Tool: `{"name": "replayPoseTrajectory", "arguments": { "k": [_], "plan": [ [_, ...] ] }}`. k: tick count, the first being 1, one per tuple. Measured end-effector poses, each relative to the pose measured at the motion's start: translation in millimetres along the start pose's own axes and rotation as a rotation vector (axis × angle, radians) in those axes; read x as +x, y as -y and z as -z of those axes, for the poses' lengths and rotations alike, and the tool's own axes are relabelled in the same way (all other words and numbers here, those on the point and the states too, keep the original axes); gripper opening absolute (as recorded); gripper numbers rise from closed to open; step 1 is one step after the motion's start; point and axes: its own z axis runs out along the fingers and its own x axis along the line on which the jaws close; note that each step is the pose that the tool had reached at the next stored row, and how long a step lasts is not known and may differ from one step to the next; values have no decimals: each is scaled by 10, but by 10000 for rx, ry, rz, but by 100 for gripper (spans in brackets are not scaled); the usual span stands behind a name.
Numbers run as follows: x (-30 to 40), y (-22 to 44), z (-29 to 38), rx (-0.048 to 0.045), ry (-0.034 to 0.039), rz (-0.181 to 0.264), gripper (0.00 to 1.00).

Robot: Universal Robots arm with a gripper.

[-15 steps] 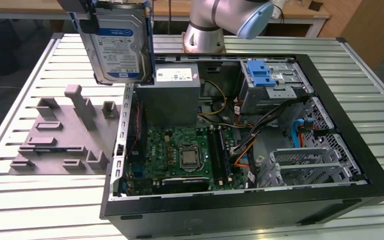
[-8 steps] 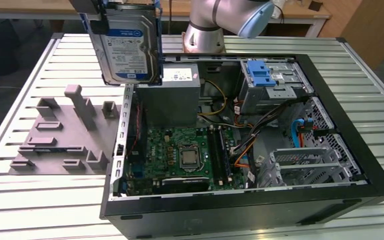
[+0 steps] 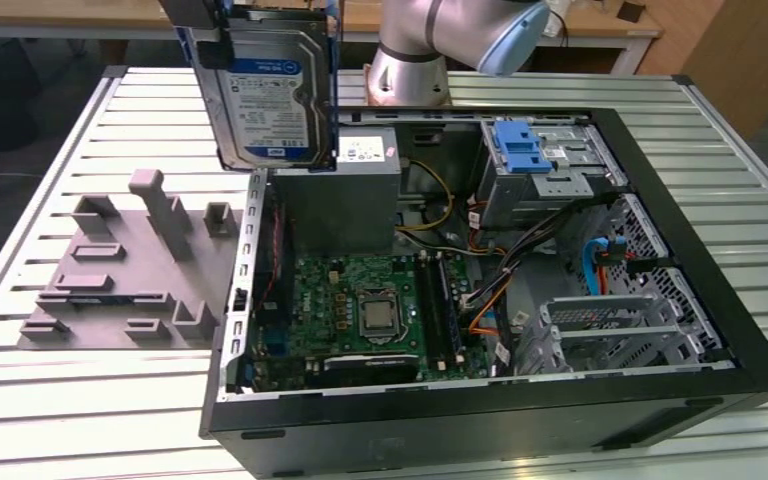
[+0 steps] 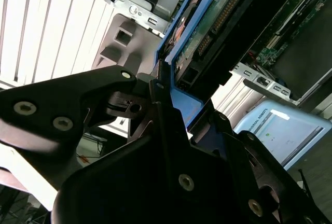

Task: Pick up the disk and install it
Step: 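Pick up the disk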

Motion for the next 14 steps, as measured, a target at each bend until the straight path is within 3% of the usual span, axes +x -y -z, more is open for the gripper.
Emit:
{"name": "replayPoseTrajectory", "arguments": {
  "k": [14],
  "plan": [
    [2,150,4,0,0,0,37]
  ]
}}
